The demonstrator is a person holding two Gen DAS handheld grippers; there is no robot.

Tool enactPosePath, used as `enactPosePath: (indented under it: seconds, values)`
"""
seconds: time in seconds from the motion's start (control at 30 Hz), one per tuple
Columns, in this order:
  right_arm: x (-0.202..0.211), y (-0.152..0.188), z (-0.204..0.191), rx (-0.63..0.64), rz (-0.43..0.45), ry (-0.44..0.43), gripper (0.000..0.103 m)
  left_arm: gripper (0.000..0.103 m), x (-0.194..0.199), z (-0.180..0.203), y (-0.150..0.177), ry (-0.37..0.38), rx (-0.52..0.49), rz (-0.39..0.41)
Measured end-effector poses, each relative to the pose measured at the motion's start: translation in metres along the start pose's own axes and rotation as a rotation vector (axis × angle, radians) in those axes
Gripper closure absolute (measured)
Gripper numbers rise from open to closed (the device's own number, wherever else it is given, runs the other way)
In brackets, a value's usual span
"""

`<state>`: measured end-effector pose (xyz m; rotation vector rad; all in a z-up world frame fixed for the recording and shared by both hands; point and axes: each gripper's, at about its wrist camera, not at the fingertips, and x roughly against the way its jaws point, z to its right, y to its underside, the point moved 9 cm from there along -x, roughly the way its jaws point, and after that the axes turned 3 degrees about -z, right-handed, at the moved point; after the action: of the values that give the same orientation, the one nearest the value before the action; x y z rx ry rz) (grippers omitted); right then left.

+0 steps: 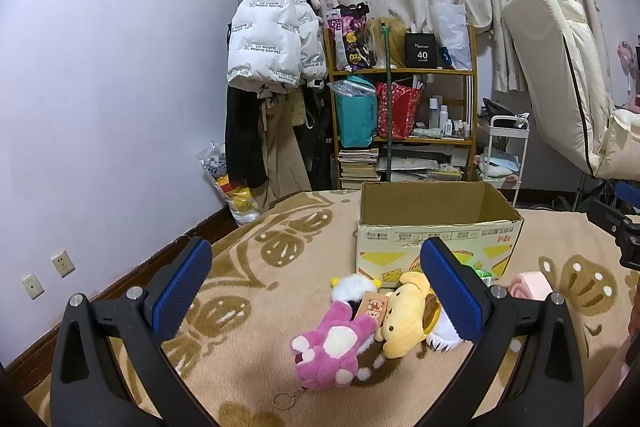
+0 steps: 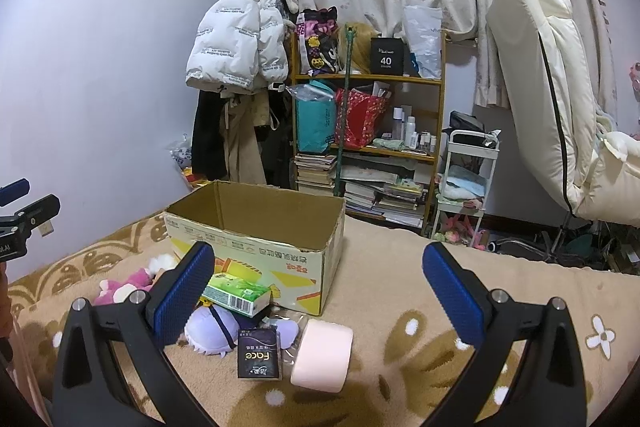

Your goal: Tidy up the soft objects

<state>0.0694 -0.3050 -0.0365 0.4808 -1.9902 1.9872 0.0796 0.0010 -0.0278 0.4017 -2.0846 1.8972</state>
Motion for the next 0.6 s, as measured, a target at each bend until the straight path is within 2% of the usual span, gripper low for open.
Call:
enactPosePath:
  seconds: [0.6]
  values:
    - [0.0005,0.0025,0.0015,0.003,0.003,0.0,0.0,0.001,-0.0002,-0.0023,0.0012,0.0,0.002,-0.002]
